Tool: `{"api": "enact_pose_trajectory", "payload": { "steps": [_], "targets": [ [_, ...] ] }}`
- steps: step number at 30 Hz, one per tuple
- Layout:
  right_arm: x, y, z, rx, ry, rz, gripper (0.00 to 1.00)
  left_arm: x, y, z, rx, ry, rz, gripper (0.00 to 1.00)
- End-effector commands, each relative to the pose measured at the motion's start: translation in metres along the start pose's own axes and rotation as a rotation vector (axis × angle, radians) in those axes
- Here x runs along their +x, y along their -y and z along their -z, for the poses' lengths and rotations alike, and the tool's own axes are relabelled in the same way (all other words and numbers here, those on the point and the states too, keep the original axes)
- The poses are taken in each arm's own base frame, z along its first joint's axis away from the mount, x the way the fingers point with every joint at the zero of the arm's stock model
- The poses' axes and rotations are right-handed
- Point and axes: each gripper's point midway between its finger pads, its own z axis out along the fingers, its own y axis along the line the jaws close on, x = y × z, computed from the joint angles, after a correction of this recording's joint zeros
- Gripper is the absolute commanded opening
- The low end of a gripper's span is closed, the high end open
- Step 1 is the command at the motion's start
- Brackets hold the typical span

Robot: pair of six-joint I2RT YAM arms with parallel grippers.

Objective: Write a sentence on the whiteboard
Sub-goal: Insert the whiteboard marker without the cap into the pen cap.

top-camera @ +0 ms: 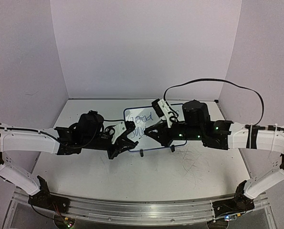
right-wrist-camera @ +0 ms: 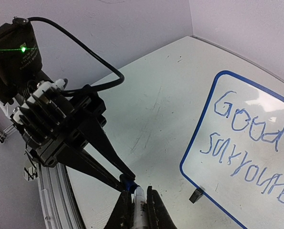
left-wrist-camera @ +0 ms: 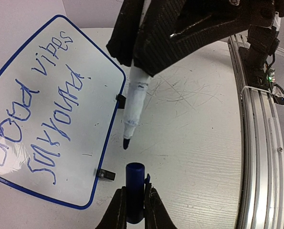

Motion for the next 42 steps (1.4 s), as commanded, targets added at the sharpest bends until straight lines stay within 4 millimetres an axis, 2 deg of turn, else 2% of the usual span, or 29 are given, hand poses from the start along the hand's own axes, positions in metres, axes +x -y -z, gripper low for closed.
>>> {"api": "enact_pose_trajectory", "payload": {
  "steps": [1,19,24,28,31,35,39,42],
  "targets": [
    [-0.018,-0.01,-0.003,-0.042,0.052,-0.002,0.0,-0.024,-0.003,0.007,-0.015,0.074,-0.029,0.0],
    [0.005,-0.012,-0.018,-0.085,-0.015,-0.036,0.0,-0.025,-0.003,0.01,-0.022,0.078,-0.032,0.0],
    [0.007,-0.021,-0.025,-0.149,-0.03,-0.084,0.0,-0.029,-0.004,0.012,-0.028,0.09,-0.038,0.0],
    [0.005,-0.03,-0.027,-0.207,-0.046,-0.15,0.0,-0.041,-0.01,0.017,-0.062,0.117,-0.054,0.0],
    [0.008,-0.031,-0.035,-0.245,-0.103,-0.214,0.0,-0.056,-0.023,0.026,-0.141,0.146,-0.063,0.0],
    [0.012,-0.027,-0.041,-0.235,-0.149,-0.336,0.0,-0.082,-0.05,0.042,-0.346,0.18,-0.052,0.0],
    [0.011,-0.027,-0.05,-0.233,-0.184,-0.49,0.0,-0.103,-0.045,0.046,-0.403,0.202,-0.09,0.0],
    [0.016,-0.033,-0.059,-0.231,-0.211,-0.542,0.0,-0.109,-0.029,0.034,-0.44,0.168,-0.176,0.0]
  ]
}}
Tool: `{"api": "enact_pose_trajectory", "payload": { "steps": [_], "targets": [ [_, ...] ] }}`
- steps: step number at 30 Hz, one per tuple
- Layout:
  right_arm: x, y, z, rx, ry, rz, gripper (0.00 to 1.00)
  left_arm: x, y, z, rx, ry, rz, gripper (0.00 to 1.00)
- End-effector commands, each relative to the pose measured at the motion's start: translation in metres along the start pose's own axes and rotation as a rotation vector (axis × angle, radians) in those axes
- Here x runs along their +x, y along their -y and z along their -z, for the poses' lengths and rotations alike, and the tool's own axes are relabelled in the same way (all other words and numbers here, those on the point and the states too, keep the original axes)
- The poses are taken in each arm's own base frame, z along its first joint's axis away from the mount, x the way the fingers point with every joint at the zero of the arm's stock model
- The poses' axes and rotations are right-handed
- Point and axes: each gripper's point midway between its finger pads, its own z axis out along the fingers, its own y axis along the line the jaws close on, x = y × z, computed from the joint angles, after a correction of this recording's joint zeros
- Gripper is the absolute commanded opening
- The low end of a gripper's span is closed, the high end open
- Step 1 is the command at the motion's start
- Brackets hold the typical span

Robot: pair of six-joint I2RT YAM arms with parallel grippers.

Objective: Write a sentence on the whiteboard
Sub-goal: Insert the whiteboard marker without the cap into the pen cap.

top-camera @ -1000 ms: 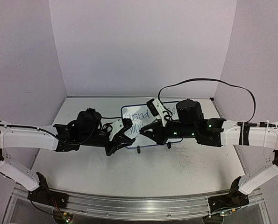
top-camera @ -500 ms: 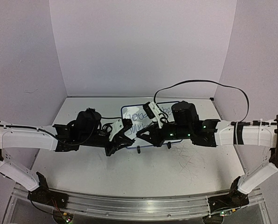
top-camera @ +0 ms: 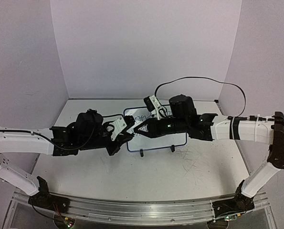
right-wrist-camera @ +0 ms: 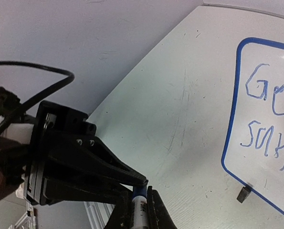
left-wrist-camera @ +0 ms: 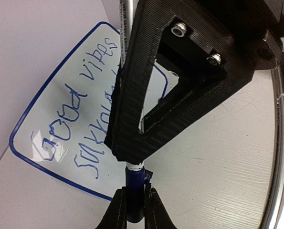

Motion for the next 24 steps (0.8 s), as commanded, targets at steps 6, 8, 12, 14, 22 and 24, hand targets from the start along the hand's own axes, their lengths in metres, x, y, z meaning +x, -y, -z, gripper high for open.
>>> {"api": "enact_pose_trajectory", "payload": {
  "steps": [6,8,12,14,22,24],
  "targets": [
    [0.044,-0.03,-0.031,-0.035,-0.178,-0.158,0.0,-0.092,-0.012,0.006,-0.276,0.151,-0.131,0.0],
    [0.051,-0.035,-0.032,-0.072,-0.202,-0.122,0.0,-0.093,-0.008,0.007,-0.251,0.161,-0.122,0.0],
    [0.061,-0.059,-0.022,-0.264,-0.19,0.084,0.0,-0.102,0.01,0.018,-0.056,0.245,-0.04,0.0],
    [0.072,-0.071,-0.018,-0.361,-0.232,0.183,0.0,-0.104,0.01,0.029,0.036,0.282,0.007,0.0],
    [0.093,-0.067,-0.018,-0.383,-0.327,0.282,0.0,-0.096,0.023,0.04,0.251,0.278,0.095,0.0],
    [0.077,-0.06,-0.015,-0.31,-0.275,0.268,0.03,-0.084,0.019,0.034,0.216,0.238,0.125,0.0]
  ]
}}
